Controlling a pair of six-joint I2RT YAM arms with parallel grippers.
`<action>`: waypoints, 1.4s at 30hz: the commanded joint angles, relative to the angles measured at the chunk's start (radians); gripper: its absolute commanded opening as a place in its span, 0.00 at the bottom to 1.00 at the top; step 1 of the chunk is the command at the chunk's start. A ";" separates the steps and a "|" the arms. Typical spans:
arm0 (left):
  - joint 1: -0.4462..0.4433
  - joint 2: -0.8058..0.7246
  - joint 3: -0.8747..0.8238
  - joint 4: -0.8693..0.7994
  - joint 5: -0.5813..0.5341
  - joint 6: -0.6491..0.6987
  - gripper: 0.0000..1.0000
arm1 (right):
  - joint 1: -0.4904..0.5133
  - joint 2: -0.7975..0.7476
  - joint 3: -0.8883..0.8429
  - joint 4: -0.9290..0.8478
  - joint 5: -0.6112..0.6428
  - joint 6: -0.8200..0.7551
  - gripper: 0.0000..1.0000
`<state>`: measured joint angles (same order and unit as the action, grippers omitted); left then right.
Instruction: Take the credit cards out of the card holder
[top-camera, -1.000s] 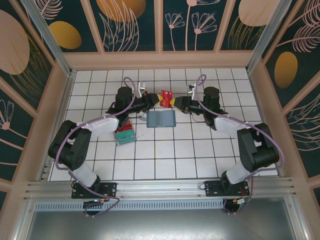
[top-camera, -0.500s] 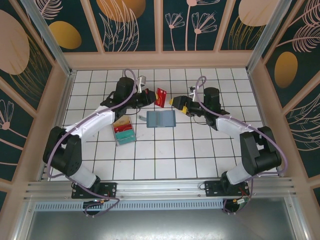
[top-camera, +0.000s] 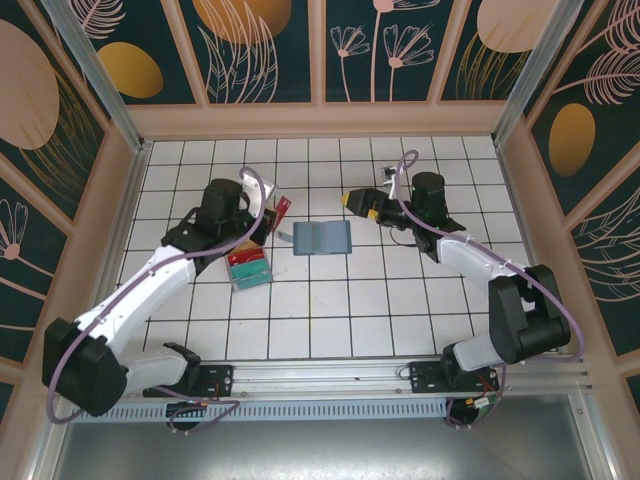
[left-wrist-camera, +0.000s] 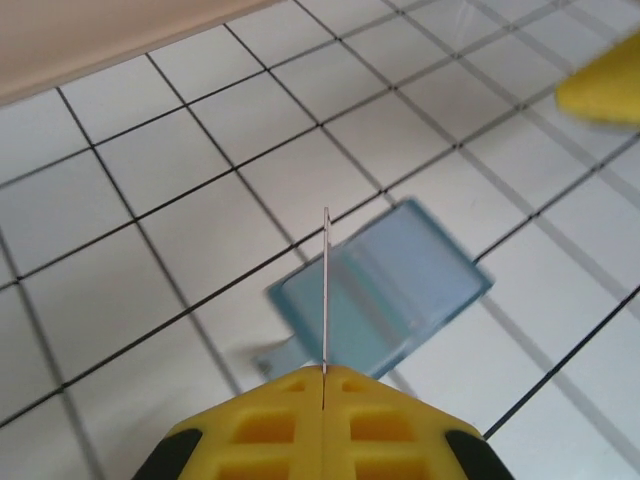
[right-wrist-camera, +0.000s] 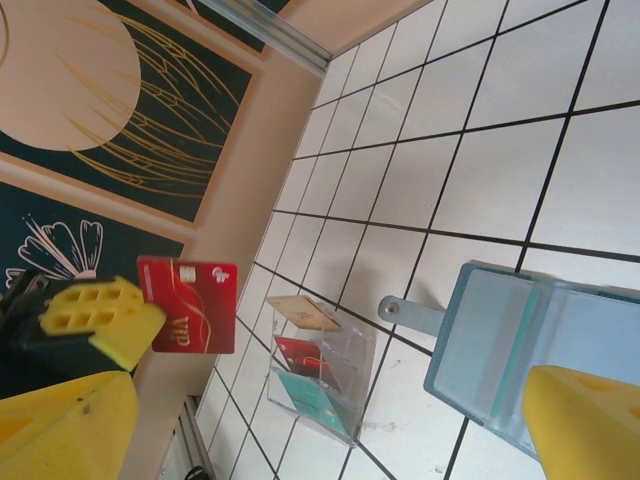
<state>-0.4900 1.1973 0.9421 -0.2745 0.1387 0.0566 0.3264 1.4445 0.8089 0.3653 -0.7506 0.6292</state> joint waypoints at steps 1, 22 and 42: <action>0.001 -0.067 -0.047 -0.079 -0.075 0.292 0.00 | 0.004 -0.004 0.028 0.000 0.014 -0.023 0.99; 0.001 -0.106 -0.208 -0.245 -0.194 0.677 0.00 | 0.011 0.041 0.087 -0.070 0.004 -0.036 0.99; 0.002 -0.062 -0.216 -0.173 -0.200 0.692 0.00 | 0.015 0.046 0.074 -0.065 0.008 -0.028 0.99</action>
<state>-0.4900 1.1271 0.7235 -0.4786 -0.0620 0.7284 0.3355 1.4769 0.8646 0.2871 -0.7483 0.6079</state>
